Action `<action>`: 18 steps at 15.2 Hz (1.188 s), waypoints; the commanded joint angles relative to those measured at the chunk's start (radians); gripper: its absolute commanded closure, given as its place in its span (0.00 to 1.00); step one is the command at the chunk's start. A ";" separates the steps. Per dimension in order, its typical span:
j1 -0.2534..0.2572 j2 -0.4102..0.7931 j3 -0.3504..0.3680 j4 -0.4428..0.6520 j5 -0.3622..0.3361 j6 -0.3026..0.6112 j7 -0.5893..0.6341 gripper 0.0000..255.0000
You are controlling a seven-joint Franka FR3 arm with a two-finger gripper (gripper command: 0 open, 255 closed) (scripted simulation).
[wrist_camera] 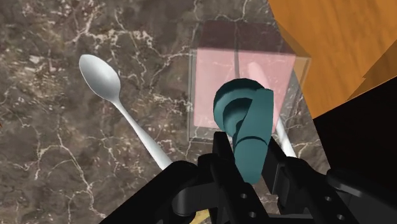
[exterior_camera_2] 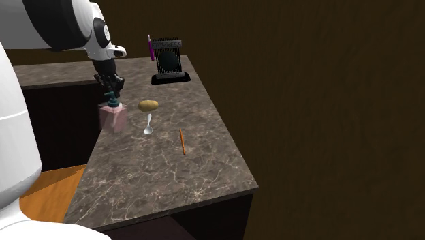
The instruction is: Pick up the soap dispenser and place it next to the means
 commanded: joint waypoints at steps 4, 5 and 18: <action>-0.006 0.003 -0.004 -0.018 0.001 0.002 -0.005 0.00; -0.005 0.004 -0.003 -0.017 0.000 0.001 -0.004 0.00; -0.007 -0.030 0.003 0.068 0.017 -0.115 -0.012 0.00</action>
